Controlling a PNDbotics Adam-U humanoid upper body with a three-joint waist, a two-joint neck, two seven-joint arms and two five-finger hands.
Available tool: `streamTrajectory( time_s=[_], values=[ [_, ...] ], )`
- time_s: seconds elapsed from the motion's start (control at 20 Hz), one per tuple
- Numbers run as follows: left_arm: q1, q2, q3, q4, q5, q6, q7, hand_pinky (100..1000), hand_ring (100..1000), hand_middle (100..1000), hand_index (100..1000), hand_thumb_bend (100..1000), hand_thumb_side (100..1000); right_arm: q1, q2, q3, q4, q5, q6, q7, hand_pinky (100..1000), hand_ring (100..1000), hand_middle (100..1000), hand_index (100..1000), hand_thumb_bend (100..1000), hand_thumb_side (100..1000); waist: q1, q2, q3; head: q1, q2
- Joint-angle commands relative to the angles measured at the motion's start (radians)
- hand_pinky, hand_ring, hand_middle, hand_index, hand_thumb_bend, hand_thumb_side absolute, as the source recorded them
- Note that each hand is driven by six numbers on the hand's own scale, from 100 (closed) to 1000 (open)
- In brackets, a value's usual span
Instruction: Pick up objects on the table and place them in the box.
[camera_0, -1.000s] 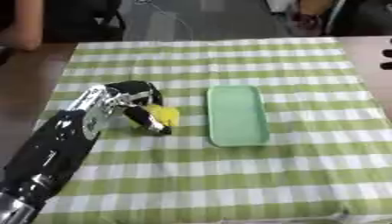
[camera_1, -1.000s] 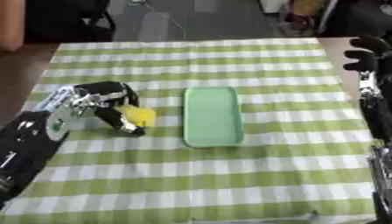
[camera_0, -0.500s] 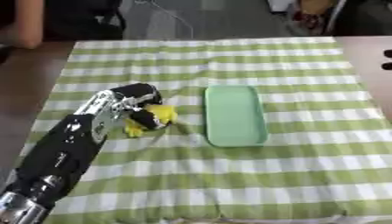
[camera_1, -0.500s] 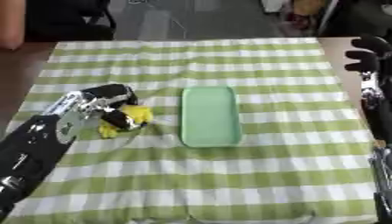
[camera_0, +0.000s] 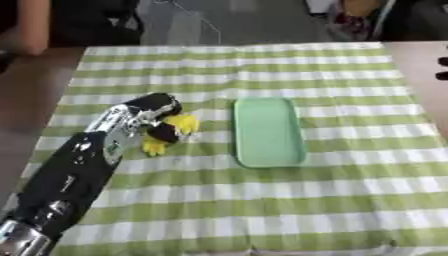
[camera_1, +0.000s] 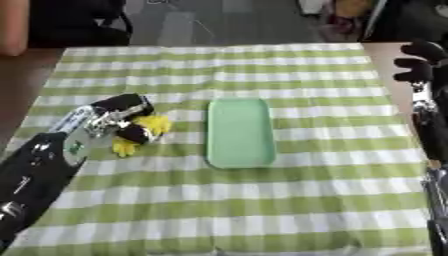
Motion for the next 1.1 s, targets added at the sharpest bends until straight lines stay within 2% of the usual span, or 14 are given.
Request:
streamTrajectory(
  time_s=[0.05, 0.4, 0.55, 0.85, 1.1],
  values=[
    [-0.019, 0.018, -0.001, -0.023, 0.008, 0.002, -0.023, 100, 100, 100, 200, 100, 425, -0.019, -0.013, -0.001, -0.015, -0.002, -0.001, 0.000, 679, 751, 775, 879, 100, 840, -0.001, -0.011, 0.000, 0.008, -0.001],
    [-0.027, 0.041, -0.008, -0.059, 0.046, 0.005, -0.081, 100, 100, 100, 190, 100, 424, -0.016, -0.013, -0.003, -0.013, -0.002, -0.001, -0.002, 679, 751, 776, 879, 100, 841, 0.001, -0.014, 0.000, 0.004, -0.001],
    [-0.058, 0.084, -0.018, -0.087, 0.071, 0.000, -0.121, 100, 100, 100, 187, 100, 424, -0.015, -0.016, -0.004, -0.012, -0.001, 0.000, -0.004, 679, 751, 775, 879, 100, 841, 0.003, -0.016, 0.001, 0.000, -0.001],
    [-0.163, 0.216, -0.031, -0.202, 0.139, 0.017, -0.206, 100, 100, 100, 189, 100, 421, -0.008, -0.022, -0.005, -0.009, 0.001, 0.000, -0.005, 679, 751, 775, 879, 100, 840, 0.013, -0.023, 0.006, -0.006, -0.001],
    [-0.194, 0.248, -0.042, -0.257, 0.164, 0.033, -0.248, 100, 100, 100, 190, 100, 421, -0.005, -0.023, -0.003, -0.008, 0.002, 0.000, -0.003, 679, 751, 775, 880, 100, 840, 0.016, -0.025, 0.007, -0.011, -0.001]
  ],
)
